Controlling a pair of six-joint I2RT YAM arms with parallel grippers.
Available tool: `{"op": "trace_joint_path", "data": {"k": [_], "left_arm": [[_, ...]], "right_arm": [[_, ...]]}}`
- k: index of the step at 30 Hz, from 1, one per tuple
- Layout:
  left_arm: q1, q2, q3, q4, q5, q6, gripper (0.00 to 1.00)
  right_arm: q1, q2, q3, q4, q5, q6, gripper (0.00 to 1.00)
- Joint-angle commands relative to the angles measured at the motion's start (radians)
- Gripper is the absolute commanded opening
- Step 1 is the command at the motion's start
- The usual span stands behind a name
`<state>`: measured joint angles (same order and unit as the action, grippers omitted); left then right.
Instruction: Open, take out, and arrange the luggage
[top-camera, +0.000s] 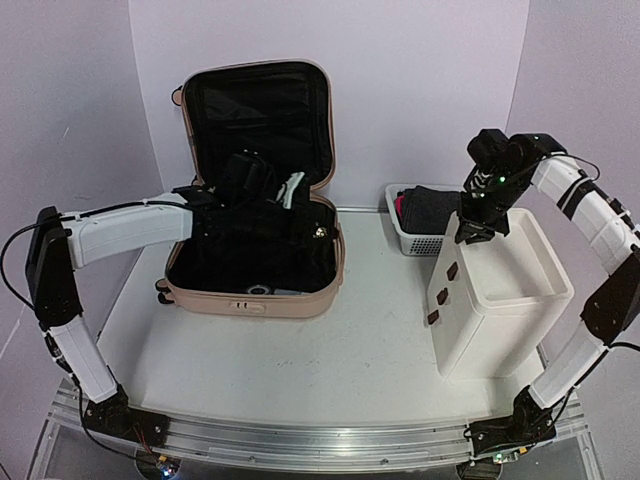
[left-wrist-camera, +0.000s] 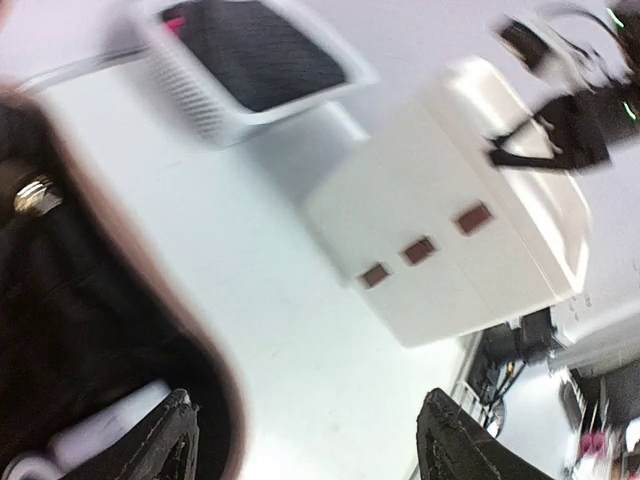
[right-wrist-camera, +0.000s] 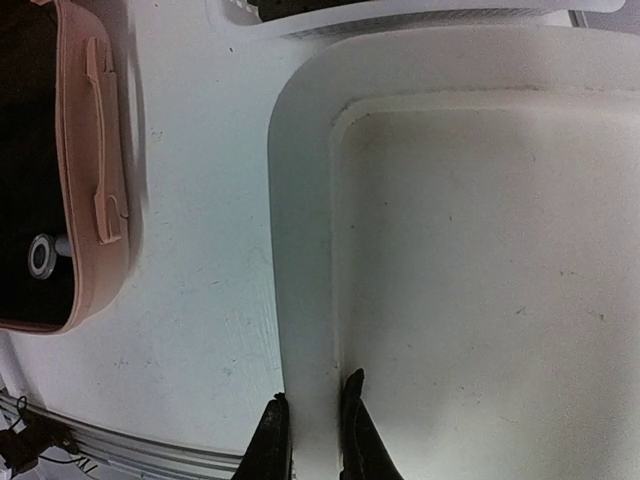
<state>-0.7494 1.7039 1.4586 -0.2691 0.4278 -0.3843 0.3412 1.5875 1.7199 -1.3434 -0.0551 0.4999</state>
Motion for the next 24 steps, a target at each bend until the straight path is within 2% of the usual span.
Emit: {"op": "trace_joint_path", "data": {"k": [1,6,9,15,19,24], "left_arm": [[-0.07,0.096,0.078,0.321,0.097,0.206,0.74],[-0.138,0.282,0.268,0.37,0.267,0.337,0.69],[-0.166,0.364,0.331,0.4,0.323,0.373,0.7],[-0.202,0.47,0.391,0.415,0.371,0.419,0.7],[-0.239,0.522,0.416,0.418,0.352,0.432,0.71],[-0.263,0.567,0.466,0.43,0.302,0.436,0.68]], "right_arm": [[0.039,0.045,0.078,0.065,-0.101,0.16,0.0],[0.08,0.062,0.082,0.104,-0.131,0.201,0.0],[0.087,0.055,0.06,0.112,-0.173,0.187,0.0],[0.09,0.026,0.032,0.115,-0.251,0.132,0.0],[0.09,0.024,0.026,0.112,-0.301,0.092,0.0],[0.091,0.028,0.018,0.103,-0.364,0.048,0.0]]}}
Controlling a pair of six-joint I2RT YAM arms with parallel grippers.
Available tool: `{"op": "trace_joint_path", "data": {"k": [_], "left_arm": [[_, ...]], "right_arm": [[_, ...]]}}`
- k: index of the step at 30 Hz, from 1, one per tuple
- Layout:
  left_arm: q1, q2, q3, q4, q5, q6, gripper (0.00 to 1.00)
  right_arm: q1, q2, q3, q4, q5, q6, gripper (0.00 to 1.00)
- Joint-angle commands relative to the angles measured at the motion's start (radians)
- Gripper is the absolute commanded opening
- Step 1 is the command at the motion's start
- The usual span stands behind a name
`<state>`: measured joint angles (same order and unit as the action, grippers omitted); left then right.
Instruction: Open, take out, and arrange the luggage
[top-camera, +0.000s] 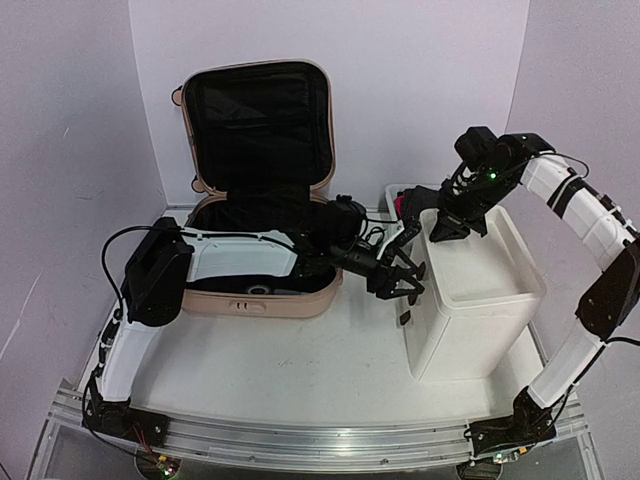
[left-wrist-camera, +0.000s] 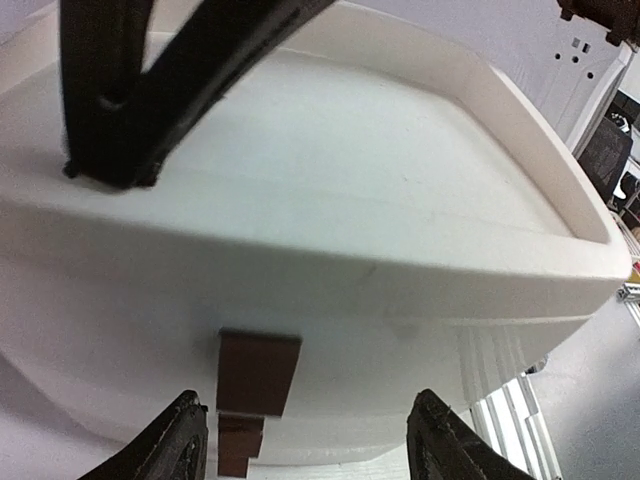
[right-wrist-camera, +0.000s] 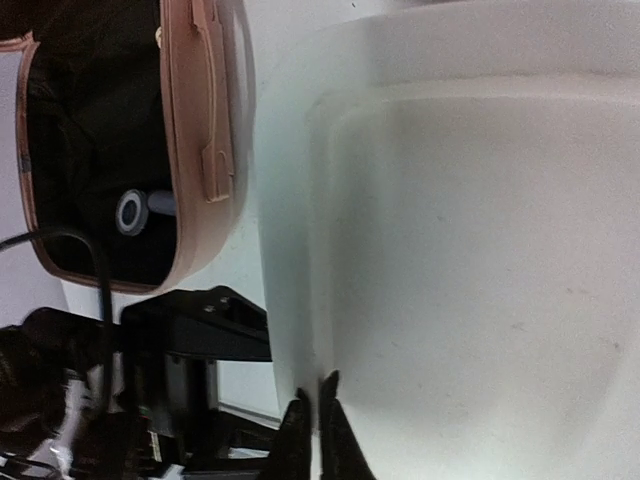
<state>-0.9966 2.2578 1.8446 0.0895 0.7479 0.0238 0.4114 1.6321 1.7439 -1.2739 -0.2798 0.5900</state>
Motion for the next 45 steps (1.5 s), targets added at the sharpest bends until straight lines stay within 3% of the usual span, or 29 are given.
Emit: {"op": "trace_joint_path", "data": {"k": [1,5,12,15,19,22,29,32,35,39,45], "left_arm": [[-0.016,0.019,0.088,0.073,-0.024,0.031,0.67],[-0.022,0.029,0.1,0.075,-0.072,0.033,0.61],[-0.025,0.032,0.109,0.074,-0.145,0.021,0.39],[-0.025,0.034,0.108,0.073,-0.145,0.006,0.29],[-0.025,0.02,0.088,0.074,-0.154,-0.009,0.24],[-0.026,0.001,0.07,0.074,-0.166,-0.015,0.19],[-0.027,-0.027,0.061,0.073,-0.171,-0.076,0.08],[-0.027,-0.038,0.057,0.073,-0.172,-0.099,0.04],[-0.027,-0.076,0.022,0.073,-0.191,-0.092,0.0],[-0.022,-0.156,-0.077,0.073,-0.241,-0.074,0.0],[-0.007,-0.282,-0.268,0.068,-0.301,-0.041,0.0]], "right_arm": [[0.02,-0.018,-0.005,0.031,-0.146,-0.051,0.0],[0.019,-0.024,0.003,0.0,-0.114,-0.074,0.0],[0.02,-0.019,0.037,-0.088,0.068,-0.092,0.02],[0.023,-0.02,0.055,-0.094,0.118,-0.098,0.34],[0.039,-0.006,0.071,-0.093,0.167,-0.087,0.54],[0.062,0.012,0.08,-0.076,0.22,-0.074,0.62],[0.14,0.102,0.147,-0.077,0.417,-0.042,0.54],[0.164,0.112,0.137,-0.088,0.488,-0.032,0.43],[0.167,0.099,0.104,-0.103,0.536,-0.027,0.2],[0.166,0.049,0.052,-0.106,0.604,-0.033,0.01],[0.153,-0.03,-0.02,-0.084,0.603,-0.073,0.0]]}}
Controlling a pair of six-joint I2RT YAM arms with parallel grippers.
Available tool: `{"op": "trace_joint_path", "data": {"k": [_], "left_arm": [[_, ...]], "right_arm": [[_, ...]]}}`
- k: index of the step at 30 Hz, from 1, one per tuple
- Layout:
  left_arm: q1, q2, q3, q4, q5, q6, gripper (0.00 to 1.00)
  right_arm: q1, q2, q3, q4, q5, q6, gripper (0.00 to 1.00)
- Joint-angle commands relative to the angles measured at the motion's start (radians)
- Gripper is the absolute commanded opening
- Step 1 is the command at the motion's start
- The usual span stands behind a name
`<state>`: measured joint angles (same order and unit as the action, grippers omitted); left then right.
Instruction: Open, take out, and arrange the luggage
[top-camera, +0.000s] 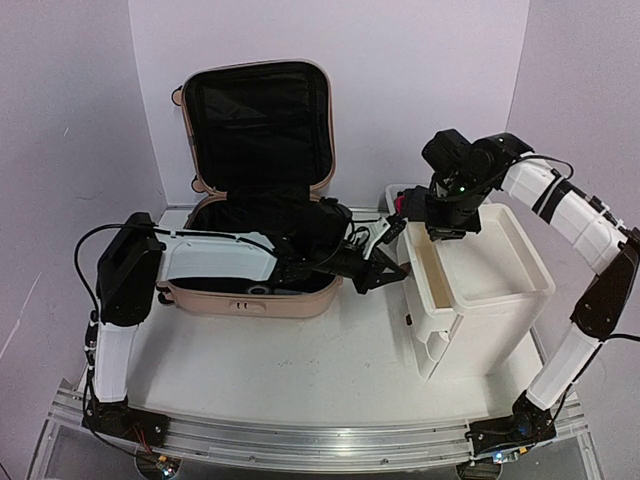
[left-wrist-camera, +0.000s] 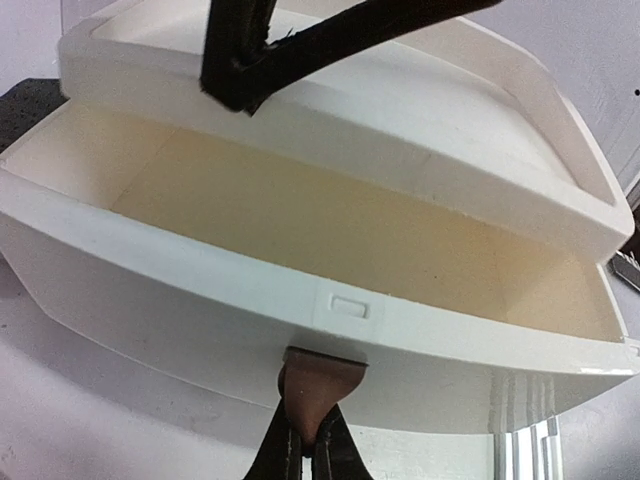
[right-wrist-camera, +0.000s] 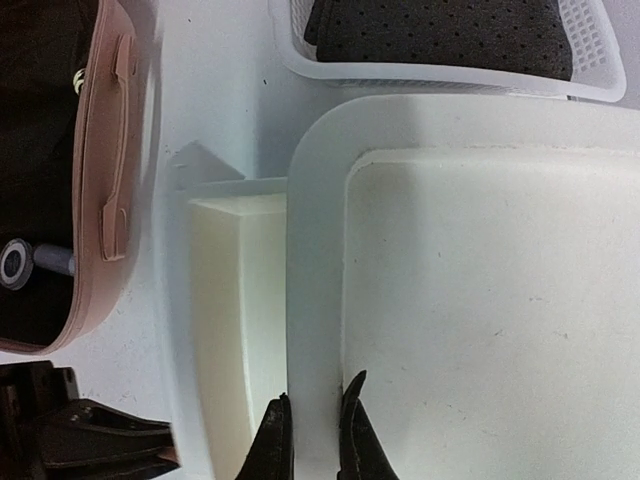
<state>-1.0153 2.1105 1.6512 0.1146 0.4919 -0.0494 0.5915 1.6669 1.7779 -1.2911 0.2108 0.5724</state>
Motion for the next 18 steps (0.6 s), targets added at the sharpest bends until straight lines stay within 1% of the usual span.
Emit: {"op": "trace_joint_path", "data": {"k": [1,5,6,7,8,10,11,12,13,14,16,18], "left_arm": [[0.013,-0.149,-0.093,0.041,-0.051,0.034,0.0],[0.015,-0.166,-0.122,0.026,-0.039,0.026,0.0],[0.015,-0.163,-0.116,0.023,-0.03,0.02,0.03],[0.015,-0.159,-0.107,0.02,-0.024,0.011,0.09],[0.015,-0.153,-0.094,0.017,-0.021,0.002,0.19],[0.017,-0.154,-0.074,0.006,-0.038,-0.015,0.42],[0.023,-0.17,-0.076,0.004,-0.061,-0.032,0.49],[0.034,-0.189,-0.086,0.005,-0.078,-0.054,0.6],[0.05,-0.208,-0.099,0.004,-0.102,-0.082,0.75],[0.071,-0.232,-0.115,0.004,-0.119,-0.116,0.82],[0.122,-0.269,-0.141,0.004,-0.122,-0.187,0.84],[0.186,-0.295,-0.155,0.004,-0.134,-0.316,0.8]], "right_arm": [[-0.029,-0.074,-0.065,-0.063,0.108,-0.059,0.0],[-0.044,-0.108,-0.101,-0.06,0.117,-0.052,0.0],[-0.048,-0.113,-0.106,-0.058,0.111,-0.059,0.0],[-0.05,-0.117,-0.11,-0.053,0.1,-0.068,0.0],[-0.05,-0.12,-0.115,-0.04,0.084,-0.075,0.0],[-0.05,-0.127,-0.121,-0.018,0.056,-0.082,0.0],[-0.05,-0.13,-0.123,-0.009,0.049,-0.086,0.0],[-0.05,-0.132,-0.123,-0.004,0.043,-0.089,0.0],[-0.049,-0.133,-0.12,0.0,0.044,-0.092,0.0],[-0.049,-0.134,-0.121,0.003,0.045,-0.097,0.0],[-0.05,-0.134,-0.125,0.007,0.044,-0.102,0.0],[-0.05,-0.136,-0.129,0.01,0.036,-0.106,0.0]]}}
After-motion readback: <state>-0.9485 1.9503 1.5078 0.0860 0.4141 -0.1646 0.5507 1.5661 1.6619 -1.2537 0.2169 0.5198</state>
